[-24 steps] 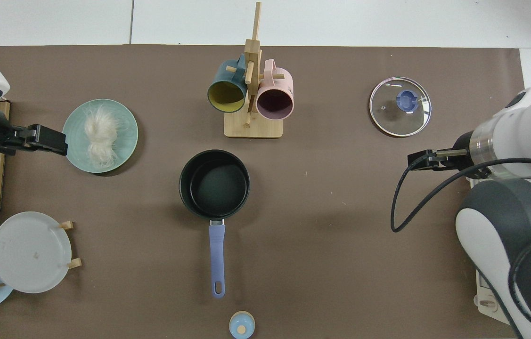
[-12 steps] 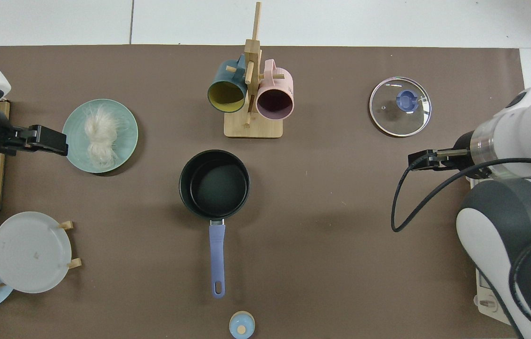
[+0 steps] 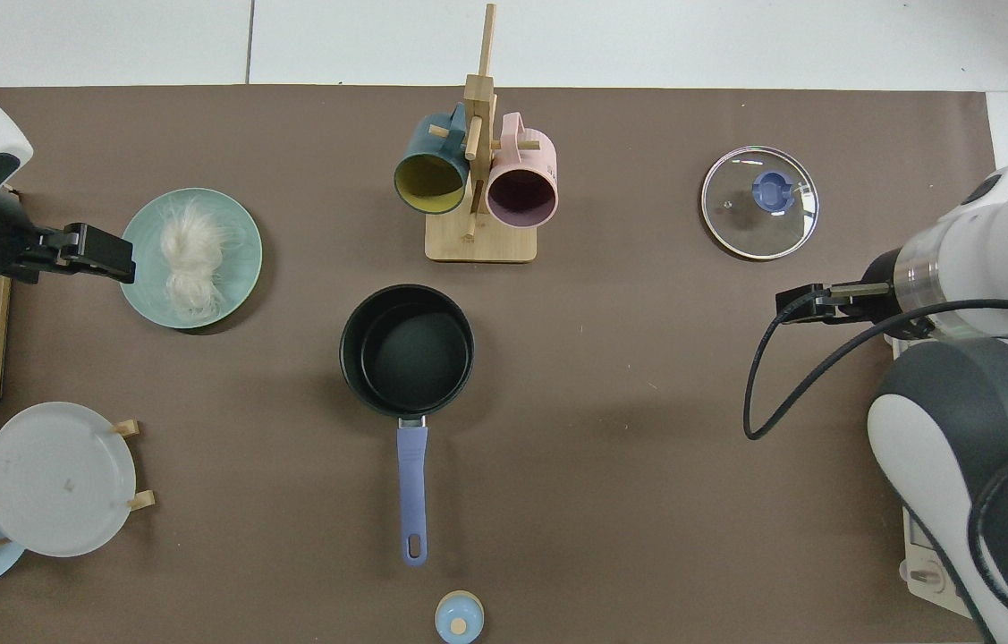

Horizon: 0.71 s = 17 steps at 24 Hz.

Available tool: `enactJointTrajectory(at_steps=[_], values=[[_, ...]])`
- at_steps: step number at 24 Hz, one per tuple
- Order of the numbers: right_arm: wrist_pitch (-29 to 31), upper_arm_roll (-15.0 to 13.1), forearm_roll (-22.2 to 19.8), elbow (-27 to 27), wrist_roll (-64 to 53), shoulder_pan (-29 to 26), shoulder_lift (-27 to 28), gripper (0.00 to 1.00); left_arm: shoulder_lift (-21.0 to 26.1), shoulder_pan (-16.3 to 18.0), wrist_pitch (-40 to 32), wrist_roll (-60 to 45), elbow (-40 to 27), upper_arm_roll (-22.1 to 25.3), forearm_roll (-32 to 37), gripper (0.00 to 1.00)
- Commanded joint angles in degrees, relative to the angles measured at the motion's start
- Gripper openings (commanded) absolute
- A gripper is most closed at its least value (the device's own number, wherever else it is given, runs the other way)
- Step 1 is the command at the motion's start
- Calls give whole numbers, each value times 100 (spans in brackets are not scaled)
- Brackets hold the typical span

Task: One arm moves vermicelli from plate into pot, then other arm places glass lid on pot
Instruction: 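Move the left gripper toward the white vermicelli on the blue plate, then grasp the vermicelli with the left gripper while the right gripper reaches the lid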

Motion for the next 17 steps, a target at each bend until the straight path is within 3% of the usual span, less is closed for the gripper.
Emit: enactJointTrajectory(at_steps=[1, 9, 17], values=[[142, 12, 62, -133, -80, -63, -115, 99, 515, -17, 123, 32, 421, 59, 85, 100], [415, -14, 54, 165, -80, -195, 253, 99, 1050, 18, 1037, 50, 334, 50, 50, 100], [406, -6, 1, 1658, -212, -476, 1755, 99, 1455, 18, 1696, 68, 176, 41, 94, 100]])
